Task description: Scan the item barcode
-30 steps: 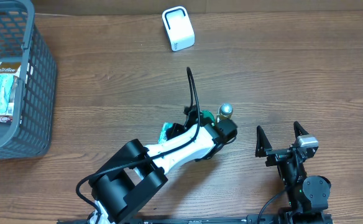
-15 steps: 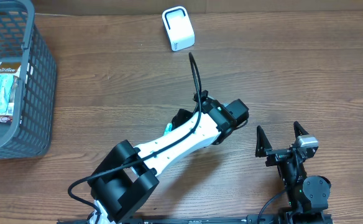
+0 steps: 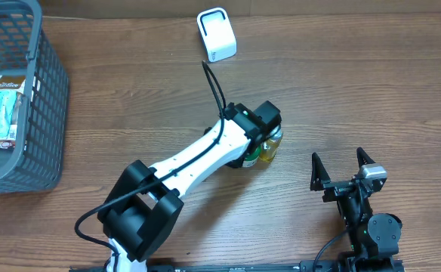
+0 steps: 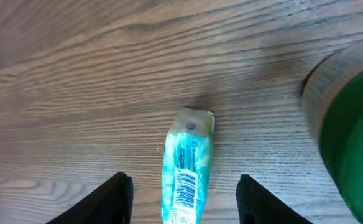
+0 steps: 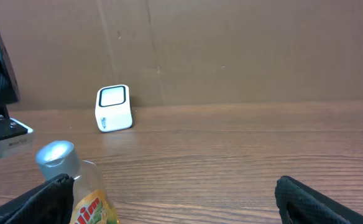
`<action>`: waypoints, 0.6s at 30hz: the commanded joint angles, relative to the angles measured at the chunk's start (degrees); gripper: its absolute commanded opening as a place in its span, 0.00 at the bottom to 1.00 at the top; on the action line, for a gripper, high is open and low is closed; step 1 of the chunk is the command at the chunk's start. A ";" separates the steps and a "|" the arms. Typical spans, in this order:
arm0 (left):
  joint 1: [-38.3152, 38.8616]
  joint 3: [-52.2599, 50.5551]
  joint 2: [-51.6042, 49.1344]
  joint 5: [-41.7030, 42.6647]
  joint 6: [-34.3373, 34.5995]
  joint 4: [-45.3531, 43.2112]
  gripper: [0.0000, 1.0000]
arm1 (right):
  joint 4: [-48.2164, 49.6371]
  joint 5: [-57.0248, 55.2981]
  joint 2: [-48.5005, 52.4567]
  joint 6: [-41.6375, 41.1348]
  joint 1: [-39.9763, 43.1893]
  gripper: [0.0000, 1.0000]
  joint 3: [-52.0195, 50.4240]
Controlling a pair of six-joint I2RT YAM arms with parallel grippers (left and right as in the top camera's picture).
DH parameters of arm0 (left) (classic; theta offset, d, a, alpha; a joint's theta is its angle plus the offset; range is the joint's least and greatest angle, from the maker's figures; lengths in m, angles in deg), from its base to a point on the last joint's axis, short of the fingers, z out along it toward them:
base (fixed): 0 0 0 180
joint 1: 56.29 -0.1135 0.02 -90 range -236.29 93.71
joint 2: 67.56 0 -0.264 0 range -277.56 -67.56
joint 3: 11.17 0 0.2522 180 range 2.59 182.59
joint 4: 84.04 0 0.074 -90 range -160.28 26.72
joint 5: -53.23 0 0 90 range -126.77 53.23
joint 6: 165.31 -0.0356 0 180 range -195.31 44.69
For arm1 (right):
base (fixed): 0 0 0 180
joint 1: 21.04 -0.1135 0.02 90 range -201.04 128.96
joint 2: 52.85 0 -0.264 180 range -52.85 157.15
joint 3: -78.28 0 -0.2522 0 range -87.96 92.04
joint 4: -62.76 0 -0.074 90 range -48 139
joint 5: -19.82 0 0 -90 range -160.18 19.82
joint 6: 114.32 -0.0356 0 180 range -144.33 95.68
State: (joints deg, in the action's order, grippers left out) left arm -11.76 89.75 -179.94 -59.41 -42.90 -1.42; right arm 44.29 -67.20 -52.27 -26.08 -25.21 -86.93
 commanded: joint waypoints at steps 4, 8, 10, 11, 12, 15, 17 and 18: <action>-3.28 1.18 4.35 8.02 -4.20 -0.46 0.57 | 0.22 -0.13 -0.42 -0.42 -0.22 1.00 -0.59; -5.29 1.05 4.42 13.81 -8.26 -0.61 0.58 | 0.22 -0.13 -0.42 -0.42 -0.22 1.00 -0.59; -6.16 0.96 4.42 16.46 -9.77 -0.57 0.58 | 0.22 -0.13 -0.42 -0.42 -0.22 1.00 -0.59; -6.45 0.90 4.42 16.81 -9.75 -0.52 0.58 | 0.22 -0.13 -0.42 -0.42 -0.22 1.00 -0.59; -6.75 0.70 4.42 16.79 -9.73 -0.52 0.58 | 0.22 -0.13 -0.42 -0.42 -0.22 1.00 -0.59; -7.30 -0.07 4.42 16.72 -9.75 -0.55 0.58 | 0.22 -0.13 -0.42 -0.42 -0.22 1.00 -0.59; -7.50 -0.70 4.42 16.74 -9.73 -0.57 0.59 | 0.22 -0.13 -0.42 -0.42 -0.22 1.00 -0.59; -7.52 -1.01 4.42 16.72 -9.73 -0.57 0.59 | 0.22 -0.13 -0.42 -0.42 -0.22 1.00 -0.59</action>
State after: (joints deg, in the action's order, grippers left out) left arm -18.86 89.70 -177.14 -44.41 -51.30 -1.96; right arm 44.29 -67.20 -52.27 -26.08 -25.21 -86.93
